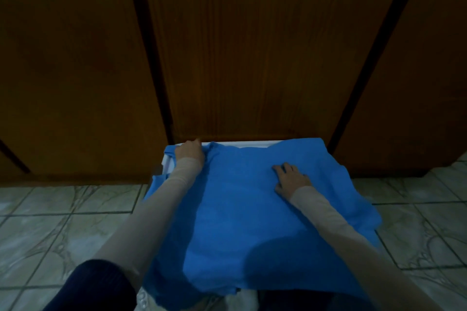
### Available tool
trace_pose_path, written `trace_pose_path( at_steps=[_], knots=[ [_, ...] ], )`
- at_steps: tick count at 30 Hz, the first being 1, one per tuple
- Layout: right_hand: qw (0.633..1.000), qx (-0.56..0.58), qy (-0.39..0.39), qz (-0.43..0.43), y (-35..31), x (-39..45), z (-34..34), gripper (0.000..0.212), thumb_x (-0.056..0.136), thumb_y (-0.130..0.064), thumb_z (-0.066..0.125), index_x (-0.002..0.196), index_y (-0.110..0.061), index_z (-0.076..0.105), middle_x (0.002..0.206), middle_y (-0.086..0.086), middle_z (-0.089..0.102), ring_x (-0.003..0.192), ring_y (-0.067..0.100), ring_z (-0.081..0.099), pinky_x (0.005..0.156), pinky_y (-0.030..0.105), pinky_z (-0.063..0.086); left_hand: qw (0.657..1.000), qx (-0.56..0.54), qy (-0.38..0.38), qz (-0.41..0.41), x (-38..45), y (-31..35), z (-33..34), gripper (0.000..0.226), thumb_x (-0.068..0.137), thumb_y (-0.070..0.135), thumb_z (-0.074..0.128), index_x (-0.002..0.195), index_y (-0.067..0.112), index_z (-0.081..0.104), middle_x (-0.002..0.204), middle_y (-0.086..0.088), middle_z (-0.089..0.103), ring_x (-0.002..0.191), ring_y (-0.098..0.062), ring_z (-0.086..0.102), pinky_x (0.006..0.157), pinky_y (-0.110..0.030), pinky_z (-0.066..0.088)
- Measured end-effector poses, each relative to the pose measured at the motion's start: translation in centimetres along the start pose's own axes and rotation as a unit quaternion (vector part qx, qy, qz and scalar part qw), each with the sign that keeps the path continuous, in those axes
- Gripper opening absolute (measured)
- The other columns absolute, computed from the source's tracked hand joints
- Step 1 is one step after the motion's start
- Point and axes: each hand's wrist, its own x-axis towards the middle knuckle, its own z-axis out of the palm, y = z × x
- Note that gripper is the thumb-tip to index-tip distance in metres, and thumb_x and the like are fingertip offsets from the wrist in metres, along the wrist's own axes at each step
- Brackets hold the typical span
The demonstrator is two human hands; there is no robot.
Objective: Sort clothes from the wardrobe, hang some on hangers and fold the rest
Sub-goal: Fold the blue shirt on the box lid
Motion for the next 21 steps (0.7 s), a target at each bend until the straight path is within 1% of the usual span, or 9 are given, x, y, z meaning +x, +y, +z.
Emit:
trace_pose_path(
  at_steps=[3, 6, 8, 10, 13, 15, 17, 19, 21],
  knots=[
    [0.999, 0.042, -0.012, -0.003, 0.7, 1.7, -1.3, 0.061, 0.095, -0.023, 0.046, 0.148, -0.018, 0.014, 0.154, 0.005, 0.008, 0.137, 0.027, 0.023, 0.106, 0.044, 0.034, 0.971, -0.209, 0.08, -0.083, 0.2, -0.2, -0.8, 0.025, 0.101, 0.022, 0.036, 0.12, 0.007, 0.041, 0.1, -0.016, 0.061, 0.086, -0.032, 0.061, 0.071, -0.04, 0.05],
    [0.997, 0.067, -0.022, -0.003, 1.1, 3.5, -2.6, 0.073, 0.095, -0.023, 0.05, 0.15, -0.017, 0.001, 0.157, -0.003, -0.01, 0.112, 0.028, 0.049, 0.088, 0.036, 0.044, 0.886, -0.427, 0.126, -0.132, 0.6, 0.4, -2.1, 0.025, 0.102, 0.02, 0.032, 0.122, 0.006, 0.038, 0.093, -0.01, 0.055, 0.073, -0.023, 0.055, 0.064, -0.036, 0.046],
    [0.997, 0.076, -0.025, -0.019, 1.1, 4.6, -3.2, 0.082, 0.093, -0.021, 0.053, 0.15, -0.019, -0.007, 0.157, -0.005, -0.014, 0.09, 0.026, 0.054, 0.077, 0.034, 0.047, 0.852, -0.492, 0.134, -0.12, 0.7, 1.0, -2.3, 0.021, 0.102, 0.017, 0.03, 0.12, 0.006, 0.036, 0.086, -0.005, 0.05, 0.07, -0.018, 0.049, 0.06, -0.031, 0.039],
    [0.995, 0.09, -0.031, -0.037, 1.1, 5.6, -3.6, 0.091, 0.091, -0.02, 0.058, 0.149, -0.024, -0.012, 0.158, 0.0, -0.002, 0.096, 0.028, 0.057, 0.083, 0.037, 0.049, 0.842, -0.514, 0.126, -0.106, 0.4, 1.6, -1.9, 0.012, 0.102, 0.013, 0.028, 0.113, 0.01, 0.031, 0.076, 0.001, 0.043, 0.064, -0.015, 0.043, 0.056, -0.029, 0.034],
    [0.99, 0.118, -0.06, -0.048, 1.1, 6.5, -4.1, 0.1, 0.085, -0.021, 0.066, 0.148, -0.032, -0.012, 0.151, 0.011, 0.028, 0.114, 0.032, 0.052, 0.091, 0.038, 0.046, 0.877, -0.462, 0.101, -0.09, 0.1, 1.3, -0.6, 0.029, 0.101, 0.012, 0.028, 0.129, 0.003, 0.025, 0.082, -0.01, 0.05, 0.063, -0.022, 0.045, 0.059, -0.035, 0.034],
    [0.991, 0.098, -0.064, -0.057, 1.1, 6.9, -4.4, 0.1, 0.083, -0.025, 0.068, 0.149, -0.032, -0.006, 0.155, 0.007, 0.019, 0.125, 0.031, 0.045, 0.097, 0.039, 0.044, 0.884, -0.445, 0.118, -0.076, 0.0, 0.7, 0.0, 0.028, 0.099, 0.008, 0.03, 0.127, 0.001, 0.029, 0.107, -0.023, 0.052, 0.081, -0.033, 0.052, 0.066, -0.04, 0.036],
    [0.995, 0.051, -0.058, -0.069, 1.0, 7.2, -4.6, 0.094, 0.082, -0.028, 0.069, 0.149, -0.03, 0.004, 0.157, 0.002, 0.007, 0.133, 0.029, 0.037, 0.102, 0.04, 0.041, 0.909, -0.388, 0.145, -0.057, -0.3, 0.0, 0.3, 0.022, 0.098, 0.007, 0.034, 0.119, 0.002, 0.036, 0.122, -0.02, 0.045, 0.106, -0.035, 0.05, 0.08, -0.04, 0.038],
    [0.996, 0.003, -0.054, -0.077, 0.8, 7.2, -4.6, 0.083, 0.082, -0.031, 0.067, 0.147, -0.027, 0.016, 0.154, 0.003, 0.014, 0.134, 0.027, 0.033, 0.105, 0.042, 0.036, 0.965, -0.216, 0.136, -0.06, -1.0, -0.8, 0.5, 0.03, 0.099, 0.017, 0.037, 0.127, 0.006, 0.036, 0.145, -0.015, 0.03, 0.136, -0.034, 0.026, 0.106, -0.05, 0.025],
    [0.995, -0.049, -0.03, -0.086, 0.5, 7.1, -4.5, 0.067, 0.081, -0.035, 0.066, 0.138, -0.025, 0.032, 0.142, 0.005, 0.03, 0.13, 0.023, 0.033, 0.107, 0.045, 0.029, 0.991, -0.027, 0.125, -0.028, -1.9, -1.7, 0.5, 0.039, 0.097, 0.027, 0.042, 0.133, 0.015, 0.037, 0.155, -0.009, 0.012, 0.143, -0.031, 0.007, 0.112, -0.058, 0.003]
  ],
)
